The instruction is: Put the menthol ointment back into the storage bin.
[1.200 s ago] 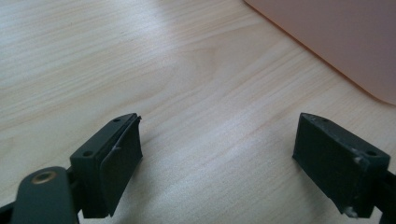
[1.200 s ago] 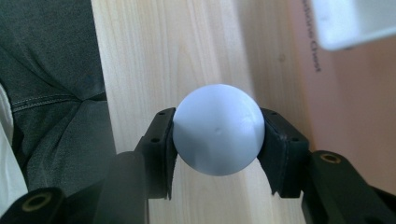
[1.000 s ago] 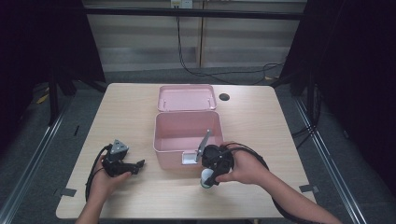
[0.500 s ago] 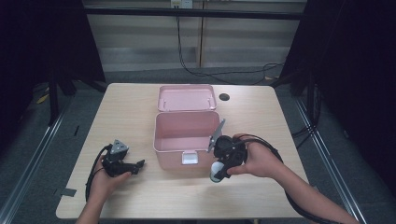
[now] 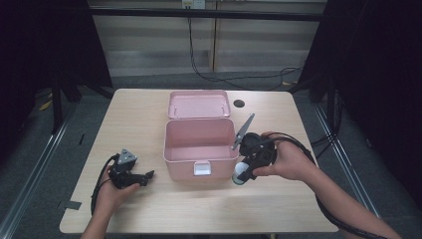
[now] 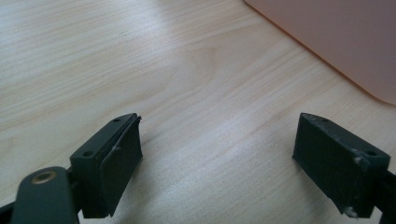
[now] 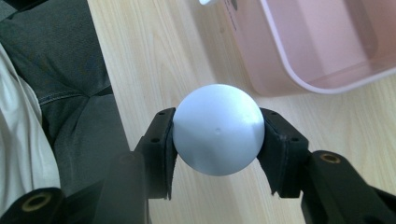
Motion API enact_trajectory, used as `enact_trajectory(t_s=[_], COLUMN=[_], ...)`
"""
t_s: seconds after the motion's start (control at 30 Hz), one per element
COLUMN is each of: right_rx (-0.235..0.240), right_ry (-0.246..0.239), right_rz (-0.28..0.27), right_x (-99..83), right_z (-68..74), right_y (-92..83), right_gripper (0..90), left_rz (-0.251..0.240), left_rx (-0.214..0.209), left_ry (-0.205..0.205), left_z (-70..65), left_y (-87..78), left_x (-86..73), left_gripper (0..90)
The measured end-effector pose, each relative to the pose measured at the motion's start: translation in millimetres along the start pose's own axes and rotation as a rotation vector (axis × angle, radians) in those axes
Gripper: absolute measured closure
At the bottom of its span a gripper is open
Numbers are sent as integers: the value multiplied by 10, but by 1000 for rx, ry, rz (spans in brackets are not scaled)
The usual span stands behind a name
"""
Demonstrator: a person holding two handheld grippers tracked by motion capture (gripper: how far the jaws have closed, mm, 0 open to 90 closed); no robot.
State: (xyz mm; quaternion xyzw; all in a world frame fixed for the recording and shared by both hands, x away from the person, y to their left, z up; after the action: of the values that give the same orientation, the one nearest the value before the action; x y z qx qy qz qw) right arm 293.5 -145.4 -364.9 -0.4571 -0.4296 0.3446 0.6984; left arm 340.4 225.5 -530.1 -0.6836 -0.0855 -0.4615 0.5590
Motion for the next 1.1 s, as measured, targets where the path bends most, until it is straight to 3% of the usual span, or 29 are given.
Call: enact_trajectory(t_s=[0.6,1.1], right_rx=[-44,-58], right_ry=[64,100], right_rz=[-21,-38], right_x=[-20,137], right_z=[-133,-251], right_y=[-332,-538], right_gripper=[506,506], left_rz=[0,3], left_rx=[1,-1], left_ry=[3,3], left_z=[2,3], left_y=[0,-3], left_x=[0,1], left_gripper=[147,146])
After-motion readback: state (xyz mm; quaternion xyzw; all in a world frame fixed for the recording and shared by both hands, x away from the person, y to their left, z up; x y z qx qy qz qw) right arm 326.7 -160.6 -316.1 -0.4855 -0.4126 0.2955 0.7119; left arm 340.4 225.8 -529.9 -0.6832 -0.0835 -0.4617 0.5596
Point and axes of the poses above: each handheld gripper's, and its own axes: y roughly forward along the jaws, x roughly out of its top, z roughly to its left, the point moved 3 cm from there along y, roughly forward along the jaws, and after that the axes turned 6 degrees about x, right-handed, at the moved point
